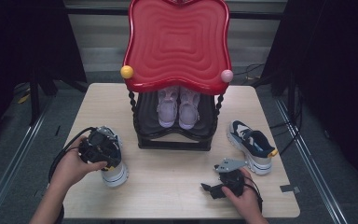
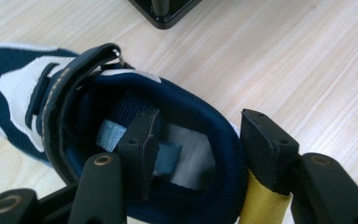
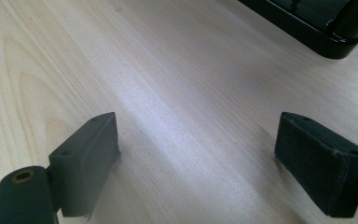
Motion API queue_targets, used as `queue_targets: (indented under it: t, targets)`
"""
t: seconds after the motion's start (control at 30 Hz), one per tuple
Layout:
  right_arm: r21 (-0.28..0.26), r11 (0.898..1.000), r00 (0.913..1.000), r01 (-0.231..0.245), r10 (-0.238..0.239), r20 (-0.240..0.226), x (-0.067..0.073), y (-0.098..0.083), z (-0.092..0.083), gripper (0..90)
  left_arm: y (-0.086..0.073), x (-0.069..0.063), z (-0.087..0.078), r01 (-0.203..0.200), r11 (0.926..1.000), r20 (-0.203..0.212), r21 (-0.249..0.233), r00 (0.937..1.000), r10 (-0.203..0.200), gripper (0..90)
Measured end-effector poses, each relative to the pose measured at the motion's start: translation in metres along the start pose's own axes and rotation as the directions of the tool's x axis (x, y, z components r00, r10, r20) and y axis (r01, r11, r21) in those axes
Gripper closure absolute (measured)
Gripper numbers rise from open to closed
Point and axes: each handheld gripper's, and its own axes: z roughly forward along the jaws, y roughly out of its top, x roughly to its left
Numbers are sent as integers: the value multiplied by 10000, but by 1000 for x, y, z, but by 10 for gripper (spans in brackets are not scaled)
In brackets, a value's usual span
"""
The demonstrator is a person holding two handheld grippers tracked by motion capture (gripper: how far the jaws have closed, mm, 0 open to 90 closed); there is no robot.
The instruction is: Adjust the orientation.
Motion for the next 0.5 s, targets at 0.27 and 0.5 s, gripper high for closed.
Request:
queue_targets:
  t: [0.27, 0.5]
  targets:
    - [0, 10000, 10000, -2, 2, -2, 0, 0, 0, 132, 2, 2, -1, -336, 9991, 114, 261, 9994, 333, 434]
    - [9, 10000, 10000, -11, 11, -13, 0, 0, 0, 131, -1, 3, -2, -372, 9993, 117, 95, 9992, 371, 427]
